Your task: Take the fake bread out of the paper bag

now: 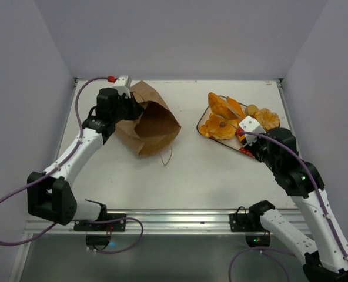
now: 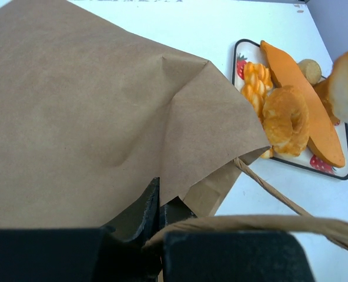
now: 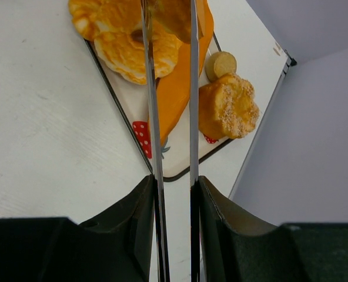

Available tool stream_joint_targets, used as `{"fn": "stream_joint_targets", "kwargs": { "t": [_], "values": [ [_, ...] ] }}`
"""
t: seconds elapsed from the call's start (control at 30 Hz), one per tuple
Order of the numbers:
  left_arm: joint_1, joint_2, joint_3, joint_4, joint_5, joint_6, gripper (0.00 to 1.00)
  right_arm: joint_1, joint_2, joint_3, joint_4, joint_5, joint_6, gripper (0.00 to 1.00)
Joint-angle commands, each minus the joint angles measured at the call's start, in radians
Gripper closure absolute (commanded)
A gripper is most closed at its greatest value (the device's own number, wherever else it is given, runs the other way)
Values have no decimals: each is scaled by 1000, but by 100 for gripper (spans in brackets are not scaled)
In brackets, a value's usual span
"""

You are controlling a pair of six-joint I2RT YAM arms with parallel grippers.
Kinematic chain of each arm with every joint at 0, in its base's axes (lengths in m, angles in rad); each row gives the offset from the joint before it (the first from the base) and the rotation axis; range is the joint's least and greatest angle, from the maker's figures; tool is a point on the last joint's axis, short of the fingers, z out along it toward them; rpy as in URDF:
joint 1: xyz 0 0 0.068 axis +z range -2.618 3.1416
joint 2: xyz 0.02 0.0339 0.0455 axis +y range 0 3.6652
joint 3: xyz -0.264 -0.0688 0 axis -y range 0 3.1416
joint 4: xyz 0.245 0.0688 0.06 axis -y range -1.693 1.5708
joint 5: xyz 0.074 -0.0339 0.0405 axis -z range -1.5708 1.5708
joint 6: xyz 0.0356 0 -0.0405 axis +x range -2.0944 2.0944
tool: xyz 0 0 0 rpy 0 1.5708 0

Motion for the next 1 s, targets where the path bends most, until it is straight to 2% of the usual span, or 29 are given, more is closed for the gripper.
{"fn": "stream_joint_targets", "kwargs": {
  "t": [0.0, 0.2, 0.57, 0.97],
  "values": [
    [7, -102, -46, 4, 43, 44, 97, -31, 19, 9, 48, 72, 67, 100],
    [7, -209, -119, -15, 74, 84, 97, -79, 57, 0, 40, 106, 76, 100],
    [7, -332, -240, -9, 117, 130, 97, -169, 89, -42, 17, 62, 97, 100],
    [7, -361, -298, 16, 123, 151, 96, -220, 160, -17, 24, 28, 145, 100]
  ]
}}
